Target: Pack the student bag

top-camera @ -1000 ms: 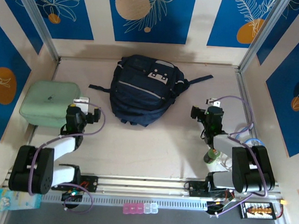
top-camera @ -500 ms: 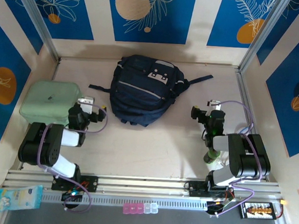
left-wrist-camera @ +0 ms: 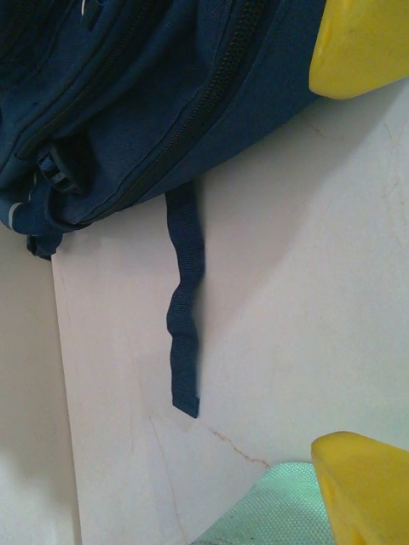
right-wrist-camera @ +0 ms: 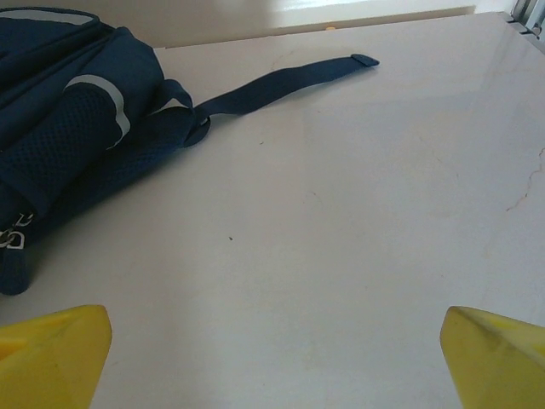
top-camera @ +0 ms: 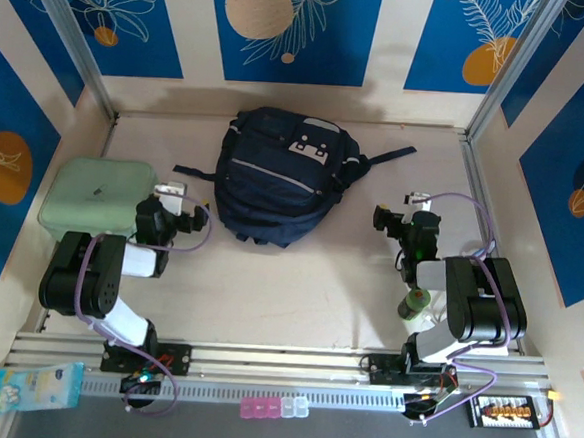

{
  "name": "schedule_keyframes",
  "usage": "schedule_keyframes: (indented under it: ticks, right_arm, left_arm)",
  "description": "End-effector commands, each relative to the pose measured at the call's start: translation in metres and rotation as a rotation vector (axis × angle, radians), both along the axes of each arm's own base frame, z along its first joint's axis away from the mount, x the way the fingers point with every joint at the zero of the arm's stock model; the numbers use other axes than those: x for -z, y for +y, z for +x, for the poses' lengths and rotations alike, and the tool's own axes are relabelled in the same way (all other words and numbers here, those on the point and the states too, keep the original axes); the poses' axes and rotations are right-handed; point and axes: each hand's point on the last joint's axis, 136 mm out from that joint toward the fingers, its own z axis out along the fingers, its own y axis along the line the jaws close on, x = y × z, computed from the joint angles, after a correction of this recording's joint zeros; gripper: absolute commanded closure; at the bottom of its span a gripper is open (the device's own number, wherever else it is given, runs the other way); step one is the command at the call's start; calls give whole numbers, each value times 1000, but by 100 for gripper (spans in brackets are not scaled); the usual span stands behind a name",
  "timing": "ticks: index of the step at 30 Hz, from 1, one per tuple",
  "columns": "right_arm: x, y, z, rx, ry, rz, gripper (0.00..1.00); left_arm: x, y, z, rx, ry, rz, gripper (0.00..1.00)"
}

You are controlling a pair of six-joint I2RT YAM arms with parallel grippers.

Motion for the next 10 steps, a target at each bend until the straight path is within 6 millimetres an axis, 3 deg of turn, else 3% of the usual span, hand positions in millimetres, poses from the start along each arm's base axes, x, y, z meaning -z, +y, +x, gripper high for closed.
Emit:
schedule_keyframes:
  ticks: [1, 10]
  right_arm:
    - [-8, 1, 6, -7, -22, 9, 1]
    - [-8, 1, 5, -8, -22, 9, 1]
  left_arm:
    - [-1, -3, 3, 17, 1, 8, 0]
    - [-1, -2, 4, 16, 5, 9, 0]
